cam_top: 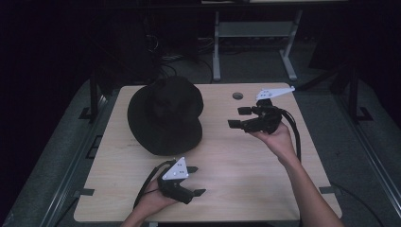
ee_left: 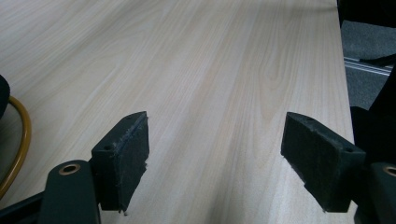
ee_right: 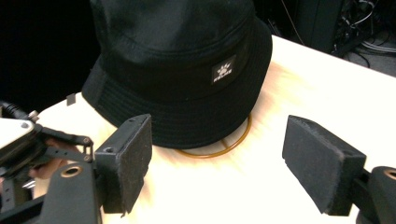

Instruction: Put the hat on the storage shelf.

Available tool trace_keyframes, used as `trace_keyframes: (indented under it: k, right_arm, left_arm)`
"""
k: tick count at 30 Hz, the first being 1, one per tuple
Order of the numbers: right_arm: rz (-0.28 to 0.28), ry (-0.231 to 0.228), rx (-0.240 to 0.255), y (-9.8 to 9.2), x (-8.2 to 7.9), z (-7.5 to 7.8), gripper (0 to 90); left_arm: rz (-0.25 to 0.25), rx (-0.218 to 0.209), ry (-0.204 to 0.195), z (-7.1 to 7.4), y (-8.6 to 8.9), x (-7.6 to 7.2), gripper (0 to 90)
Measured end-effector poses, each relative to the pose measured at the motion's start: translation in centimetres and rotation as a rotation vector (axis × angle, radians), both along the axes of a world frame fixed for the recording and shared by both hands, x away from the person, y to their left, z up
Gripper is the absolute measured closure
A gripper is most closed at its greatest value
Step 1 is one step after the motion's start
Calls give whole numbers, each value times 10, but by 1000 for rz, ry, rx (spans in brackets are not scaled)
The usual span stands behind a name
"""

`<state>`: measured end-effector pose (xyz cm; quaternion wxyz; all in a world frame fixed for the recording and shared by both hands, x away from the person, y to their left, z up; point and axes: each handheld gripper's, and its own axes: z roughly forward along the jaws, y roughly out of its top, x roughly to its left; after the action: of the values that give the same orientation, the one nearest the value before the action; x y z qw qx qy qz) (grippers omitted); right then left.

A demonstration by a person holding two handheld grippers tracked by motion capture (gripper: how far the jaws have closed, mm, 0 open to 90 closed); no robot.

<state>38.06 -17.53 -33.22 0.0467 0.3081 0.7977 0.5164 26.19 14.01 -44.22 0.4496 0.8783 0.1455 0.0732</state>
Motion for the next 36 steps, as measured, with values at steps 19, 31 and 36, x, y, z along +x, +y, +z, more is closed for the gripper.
trace_keyframes:
  k: [19, 31, 36]
  right_arm:
    - [-5, 28, -32, -23, -28, -27, 229]
    - [-22, 56, -24, -38, -43, -46, 227]
    - [-30, 74, -24, -46, -49, -57, 226]
  left_arm:
    - [13, -25, 10, 0, 2, 1, 225]
    - [19, -28, 17, 0, 2, 1, 216]
    - [22, -24, 25, 1, 3, 2, 216]
